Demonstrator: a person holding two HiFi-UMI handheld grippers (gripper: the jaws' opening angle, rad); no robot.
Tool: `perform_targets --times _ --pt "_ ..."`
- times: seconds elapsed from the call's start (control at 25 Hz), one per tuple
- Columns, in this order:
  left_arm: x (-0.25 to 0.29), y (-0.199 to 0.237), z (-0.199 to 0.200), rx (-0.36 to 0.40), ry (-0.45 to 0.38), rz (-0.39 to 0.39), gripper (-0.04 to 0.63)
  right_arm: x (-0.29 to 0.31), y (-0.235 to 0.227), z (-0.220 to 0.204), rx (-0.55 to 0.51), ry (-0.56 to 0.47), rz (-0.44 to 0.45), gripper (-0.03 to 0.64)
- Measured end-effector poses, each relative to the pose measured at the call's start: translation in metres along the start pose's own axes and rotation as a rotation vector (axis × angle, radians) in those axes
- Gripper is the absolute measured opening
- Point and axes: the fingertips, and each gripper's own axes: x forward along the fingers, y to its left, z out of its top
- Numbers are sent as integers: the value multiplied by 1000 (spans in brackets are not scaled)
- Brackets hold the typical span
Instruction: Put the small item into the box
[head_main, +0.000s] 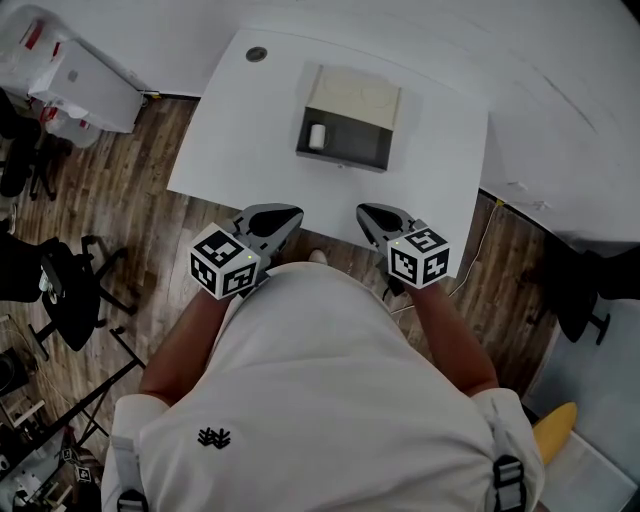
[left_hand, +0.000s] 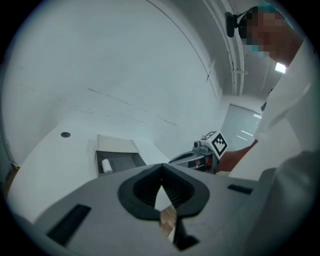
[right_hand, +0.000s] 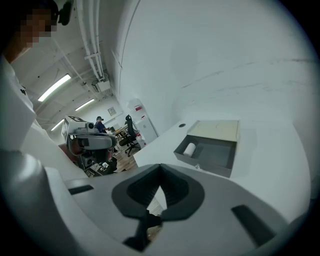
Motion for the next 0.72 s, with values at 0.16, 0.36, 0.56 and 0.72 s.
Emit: perform_targets --times 0.16,0.36,0.56,0.72 --pt "5 -9 -7 -18 1 20 6 -8 3 -5 -13 -11 28 6" --pt "11 -19 -14 -26 3 33 7 -17 8 -13 -51 -13 53 6" --pt "17 -26 -14 -26 0 35 7 -23 17 -18 -99 -19 90 6" --pt "21 -29 -13 -21 1 34 6 -24 19 -16 -127 -20 101 6"
